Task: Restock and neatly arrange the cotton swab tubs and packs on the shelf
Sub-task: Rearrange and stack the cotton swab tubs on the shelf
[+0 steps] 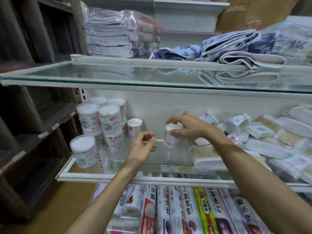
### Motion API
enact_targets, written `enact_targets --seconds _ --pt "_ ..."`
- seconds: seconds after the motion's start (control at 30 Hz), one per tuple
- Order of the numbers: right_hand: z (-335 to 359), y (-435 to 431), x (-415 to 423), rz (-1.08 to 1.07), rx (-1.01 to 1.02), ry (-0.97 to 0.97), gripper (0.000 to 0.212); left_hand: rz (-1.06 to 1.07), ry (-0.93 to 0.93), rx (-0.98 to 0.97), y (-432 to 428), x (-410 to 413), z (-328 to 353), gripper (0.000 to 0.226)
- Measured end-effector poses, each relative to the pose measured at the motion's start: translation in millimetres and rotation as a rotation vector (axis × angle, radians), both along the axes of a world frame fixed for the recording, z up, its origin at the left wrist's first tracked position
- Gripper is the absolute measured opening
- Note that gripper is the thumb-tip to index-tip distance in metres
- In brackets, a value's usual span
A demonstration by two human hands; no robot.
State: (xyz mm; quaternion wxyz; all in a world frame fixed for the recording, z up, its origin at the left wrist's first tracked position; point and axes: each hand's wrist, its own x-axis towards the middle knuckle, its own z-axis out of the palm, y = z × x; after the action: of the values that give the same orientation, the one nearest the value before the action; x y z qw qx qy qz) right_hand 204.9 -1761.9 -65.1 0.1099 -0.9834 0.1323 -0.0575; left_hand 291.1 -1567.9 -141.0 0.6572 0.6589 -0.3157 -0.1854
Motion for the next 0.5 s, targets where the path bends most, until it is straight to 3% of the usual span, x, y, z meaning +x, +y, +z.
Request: enact_targets --seconds 0.1,0.2,0.33,0.5 --pt "2.8 -7.8 2.1 0.007 0.274 -0.183 0.029 -0.083 -0.031 0.055 -3.0 -1.7 -2.7 0.036" --pt "6.0 -7.0 1.0 0.023 0.473 -0.255 0.03 -0.15 -0.005 0.025 -2.3 -5.2 -2.5 0.037" --pt "4.4 -1.2 1.2 0.001 0.554 -0.291 0.035 -0.183 0.113 -0.086 -4.3 -4.5 -0.1 0.03" --pt "6.8 5.9 0.2 0.001 0.674 -0.301 0.044 -0.224 0.318 -0.19 -5.9 3.5 4.6 0.038"
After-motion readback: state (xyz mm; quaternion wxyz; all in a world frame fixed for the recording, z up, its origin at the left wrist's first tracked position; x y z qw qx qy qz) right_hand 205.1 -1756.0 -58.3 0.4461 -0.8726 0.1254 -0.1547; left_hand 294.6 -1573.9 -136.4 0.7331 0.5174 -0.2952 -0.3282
